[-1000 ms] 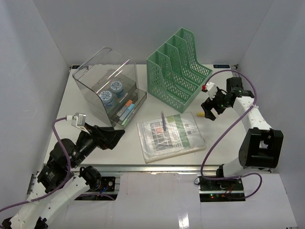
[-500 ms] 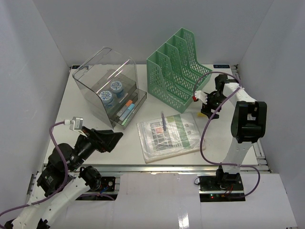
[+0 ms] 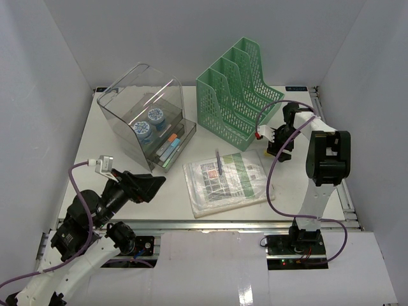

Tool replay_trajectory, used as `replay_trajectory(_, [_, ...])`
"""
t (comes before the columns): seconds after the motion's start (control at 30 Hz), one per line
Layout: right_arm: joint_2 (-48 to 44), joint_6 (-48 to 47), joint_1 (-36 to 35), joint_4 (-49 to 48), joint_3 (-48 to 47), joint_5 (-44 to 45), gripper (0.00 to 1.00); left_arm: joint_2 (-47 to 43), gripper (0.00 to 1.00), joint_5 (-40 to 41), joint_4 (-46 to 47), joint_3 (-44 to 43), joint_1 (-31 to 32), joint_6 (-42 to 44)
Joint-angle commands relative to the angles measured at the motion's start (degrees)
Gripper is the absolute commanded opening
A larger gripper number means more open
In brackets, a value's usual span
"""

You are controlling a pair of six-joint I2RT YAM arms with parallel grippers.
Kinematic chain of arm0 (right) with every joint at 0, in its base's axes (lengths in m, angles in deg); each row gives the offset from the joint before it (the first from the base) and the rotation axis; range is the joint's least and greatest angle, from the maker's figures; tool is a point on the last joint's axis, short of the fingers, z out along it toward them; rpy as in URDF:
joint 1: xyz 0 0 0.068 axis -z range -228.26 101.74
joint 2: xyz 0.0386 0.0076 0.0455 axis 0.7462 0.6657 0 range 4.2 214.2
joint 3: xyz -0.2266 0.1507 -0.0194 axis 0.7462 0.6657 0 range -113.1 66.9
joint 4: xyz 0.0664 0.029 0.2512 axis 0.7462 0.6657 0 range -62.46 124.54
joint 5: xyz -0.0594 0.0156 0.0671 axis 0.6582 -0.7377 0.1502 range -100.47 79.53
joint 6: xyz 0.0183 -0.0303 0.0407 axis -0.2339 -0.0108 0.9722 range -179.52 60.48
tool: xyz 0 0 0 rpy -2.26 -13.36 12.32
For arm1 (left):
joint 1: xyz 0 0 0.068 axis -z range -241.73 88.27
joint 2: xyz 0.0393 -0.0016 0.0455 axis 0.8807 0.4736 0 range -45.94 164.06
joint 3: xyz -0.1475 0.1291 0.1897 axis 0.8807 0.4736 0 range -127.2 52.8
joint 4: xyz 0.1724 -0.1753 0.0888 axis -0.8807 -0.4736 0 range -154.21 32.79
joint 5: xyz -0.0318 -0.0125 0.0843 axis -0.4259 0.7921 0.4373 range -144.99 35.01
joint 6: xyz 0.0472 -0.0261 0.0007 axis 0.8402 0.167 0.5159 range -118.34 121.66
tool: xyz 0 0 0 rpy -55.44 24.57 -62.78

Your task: Organize the desk

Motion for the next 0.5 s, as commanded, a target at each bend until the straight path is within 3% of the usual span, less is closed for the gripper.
replay_trajectory(0.0, [0.23,-0.24,-0.85,-1.83,1.3,1.09,0.78,0.57,0.98,0.3,-0.26,0.52,-0.01,-0.74])
replay_trajectory(0.2, [0.61,0.79,-1.98,-3.83,3.55,2.26,0.65,0.6,0.98,0.25,-0.27,0.73,-0.01,-1.4])
replay_trajectory(0.47, [-0.59,0.87,-2.57,-3.93,6.52,3.08,0.3,0.19,0.98,0.1,-0.33,0.84,-0.01,-1.9])
